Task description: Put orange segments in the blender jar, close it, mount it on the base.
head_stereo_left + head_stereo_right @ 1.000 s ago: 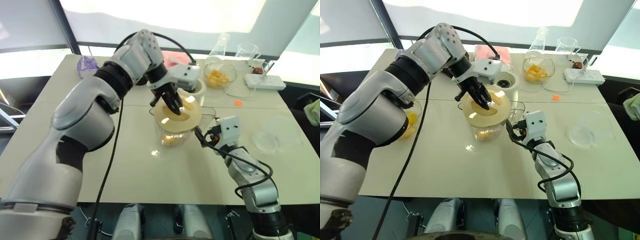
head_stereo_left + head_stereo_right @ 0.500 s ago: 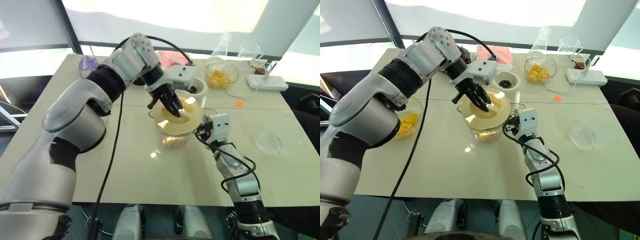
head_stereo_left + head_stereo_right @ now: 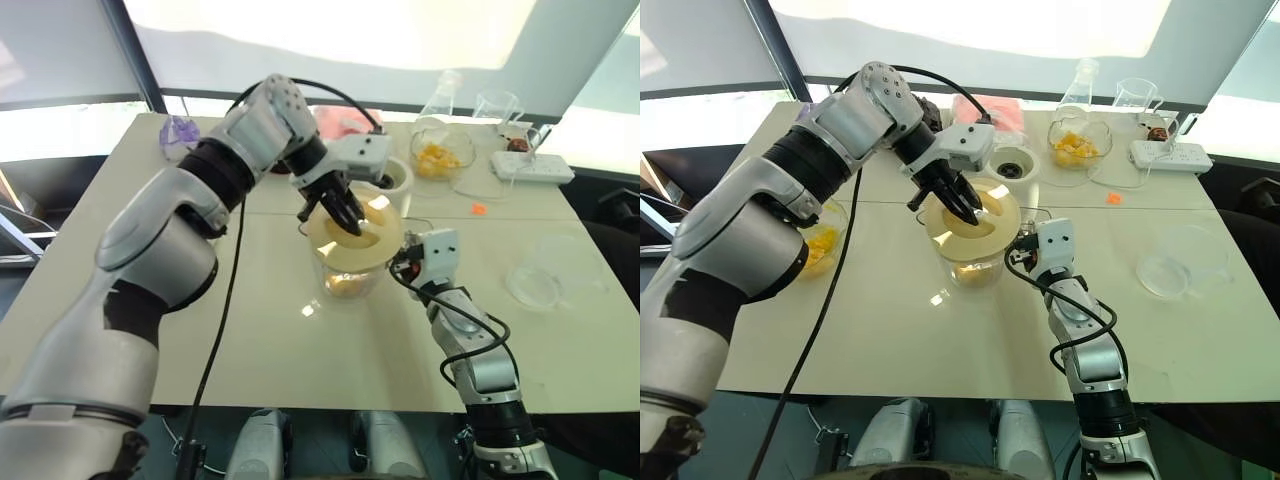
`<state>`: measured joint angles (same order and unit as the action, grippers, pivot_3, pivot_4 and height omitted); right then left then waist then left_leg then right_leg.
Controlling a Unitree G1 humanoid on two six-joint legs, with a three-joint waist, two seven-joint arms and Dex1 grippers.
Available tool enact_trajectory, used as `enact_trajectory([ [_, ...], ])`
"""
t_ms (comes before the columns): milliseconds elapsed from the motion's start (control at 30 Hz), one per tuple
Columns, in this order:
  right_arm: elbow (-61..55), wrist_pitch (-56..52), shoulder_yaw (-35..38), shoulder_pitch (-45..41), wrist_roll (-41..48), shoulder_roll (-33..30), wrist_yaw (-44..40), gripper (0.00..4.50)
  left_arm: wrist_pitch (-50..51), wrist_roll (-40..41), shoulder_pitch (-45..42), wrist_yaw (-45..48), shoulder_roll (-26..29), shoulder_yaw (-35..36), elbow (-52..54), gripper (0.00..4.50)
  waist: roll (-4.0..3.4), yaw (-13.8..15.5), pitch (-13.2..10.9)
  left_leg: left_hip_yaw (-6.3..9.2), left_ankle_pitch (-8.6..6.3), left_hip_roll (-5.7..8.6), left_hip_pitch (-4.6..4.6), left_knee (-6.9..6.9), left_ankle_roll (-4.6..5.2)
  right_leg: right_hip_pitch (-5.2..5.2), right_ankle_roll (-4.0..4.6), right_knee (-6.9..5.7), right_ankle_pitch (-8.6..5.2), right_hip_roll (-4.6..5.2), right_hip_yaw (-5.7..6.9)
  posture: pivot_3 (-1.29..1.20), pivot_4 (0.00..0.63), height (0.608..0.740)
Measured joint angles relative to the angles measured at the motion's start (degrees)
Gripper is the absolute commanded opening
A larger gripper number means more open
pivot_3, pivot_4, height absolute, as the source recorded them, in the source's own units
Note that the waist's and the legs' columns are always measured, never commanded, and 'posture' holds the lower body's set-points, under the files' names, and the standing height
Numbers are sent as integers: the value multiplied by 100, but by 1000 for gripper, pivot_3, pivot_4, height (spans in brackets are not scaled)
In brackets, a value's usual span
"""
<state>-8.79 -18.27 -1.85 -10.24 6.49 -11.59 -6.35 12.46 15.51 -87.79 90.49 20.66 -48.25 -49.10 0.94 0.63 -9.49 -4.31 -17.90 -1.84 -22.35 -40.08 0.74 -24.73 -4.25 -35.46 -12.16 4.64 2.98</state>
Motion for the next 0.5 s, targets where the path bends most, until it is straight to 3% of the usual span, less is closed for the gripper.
enact_trajectory([
  [500,183,-110,133,-1,-9,16,93,1039,2567,-1272,737,-626,-392,1373,1234,232,-65,15,90,52,0,22,29,-2,0,53,-18,6,-12,2,-16,0,150,740],
])
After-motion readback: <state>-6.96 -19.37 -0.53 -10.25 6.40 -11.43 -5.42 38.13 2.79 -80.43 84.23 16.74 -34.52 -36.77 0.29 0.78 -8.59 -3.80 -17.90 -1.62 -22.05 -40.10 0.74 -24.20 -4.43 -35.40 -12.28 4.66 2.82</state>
